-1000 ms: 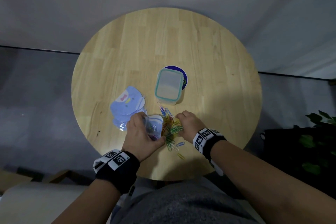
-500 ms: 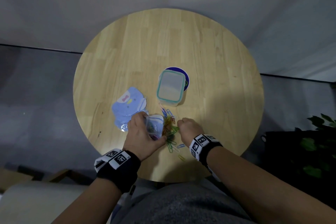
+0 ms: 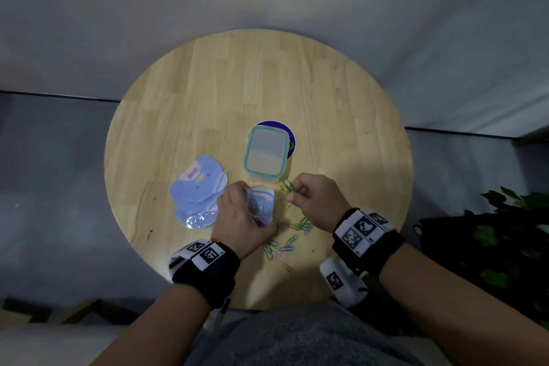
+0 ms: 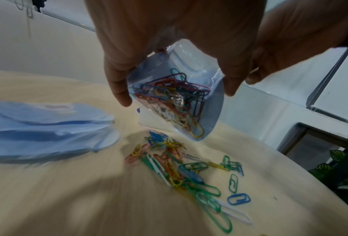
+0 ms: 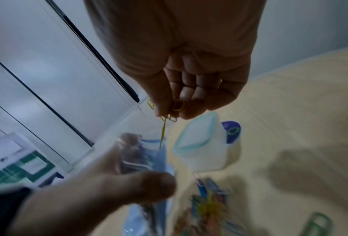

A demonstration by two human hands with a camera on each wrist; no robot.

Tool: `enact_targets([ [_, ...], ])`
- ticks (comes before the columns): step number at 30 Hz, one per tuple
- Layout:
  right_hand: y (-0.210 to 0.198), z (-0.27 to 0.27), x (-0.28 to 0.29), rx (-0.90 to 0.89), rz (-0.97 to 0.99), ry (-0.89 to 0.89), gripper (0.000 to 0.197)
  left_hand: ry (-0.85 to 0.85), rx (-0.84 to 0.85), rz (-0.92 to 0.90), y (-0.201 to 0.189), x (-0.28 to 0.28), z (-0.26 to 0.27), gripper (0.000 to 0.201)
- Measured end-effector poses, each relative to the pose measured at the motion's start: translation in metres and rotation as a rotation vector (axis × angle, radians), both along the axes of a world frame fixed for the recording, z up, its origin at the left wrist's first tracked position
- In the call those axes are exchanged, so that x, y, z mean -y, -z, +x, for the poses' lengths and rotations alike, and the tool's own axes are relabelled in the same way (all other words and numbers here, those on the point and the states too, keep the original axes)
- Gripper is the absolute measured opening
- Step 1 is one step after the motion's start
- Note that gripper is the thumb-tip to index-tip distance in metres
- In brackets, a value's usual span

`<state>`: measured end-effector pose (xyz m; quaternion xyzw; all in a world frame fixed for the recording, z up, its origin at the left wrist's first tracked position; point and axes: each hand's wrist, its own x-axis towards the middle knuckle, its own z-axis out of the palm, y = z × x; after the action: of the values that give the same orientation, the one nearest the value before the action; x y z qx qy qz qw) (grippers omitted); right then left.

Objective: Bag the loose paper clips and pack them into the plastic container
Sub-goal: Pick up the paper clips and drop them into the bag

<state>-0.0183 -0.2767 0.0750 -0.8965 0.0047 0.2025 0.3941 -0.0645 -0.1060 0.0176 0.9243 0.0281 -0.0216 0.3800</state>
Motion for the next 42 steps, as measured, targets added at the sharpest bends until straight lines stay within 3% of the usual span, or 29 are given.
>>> enact_targets([
  [7,-0.030,0.011,-0.020,0.117,0.282,0.185,0.009,0.008,0.033,-0.056,-0.014,0.023,0.017,0.090],
  [13,-0.026,0.008,-0.026,0.353,0.003,0.102,0.006,-0.075,0.094,-0.137,-0.028,0.033,0.026,0.085],
  [21,-0.036,-0.001,-0.022,0.173,-0.007,0.043,0.020,-0.067,0.117,-0.140,-0.031,0.032,0.027,0.082],
  [25,-0.040,0.005,-0.008,0.213,0.023,0.119,0.010,-0.073,0.115,-0.106,-0.024,0.025,0.026,0.083],
  [28,-0.023,0.012,0.008,0.228,0.009,0.203,0.005,-0.073,0.106,-0.099,-0.022,0.019,0.023,0.084],
  [30,0.002,0.013,0.020,0.137,-0.082,0.160,0.006,-0.082,0.097,-0.102,-0.021,0.015,0.020,0.084],
  [33,0.045,0.000,0.031,-0.157,-0.383,-0.185,0.039,-0.102,0.094,-0.089,-0.020,0.006,0.016,0.086],
  [35,0.064,-0.014,0.034,-0.275,-0.448,-0.375,0.070,-0.112,0.079,-0.078,-0.020,-0.001,0.012,0.088],
  [38,0.078,-0.028,0.030,-0.263,-0.473,-0.469,0.092,-0.128,0.030,-0.069,-0.021,-0.012,0.005,0.091],
  [42,0.083,-0.037,0.011,-0.175,-0.477,-0.487,0.095,-0.132,-0.015,-0.022,-0.018,-0.019,-0.003,0.090],
])
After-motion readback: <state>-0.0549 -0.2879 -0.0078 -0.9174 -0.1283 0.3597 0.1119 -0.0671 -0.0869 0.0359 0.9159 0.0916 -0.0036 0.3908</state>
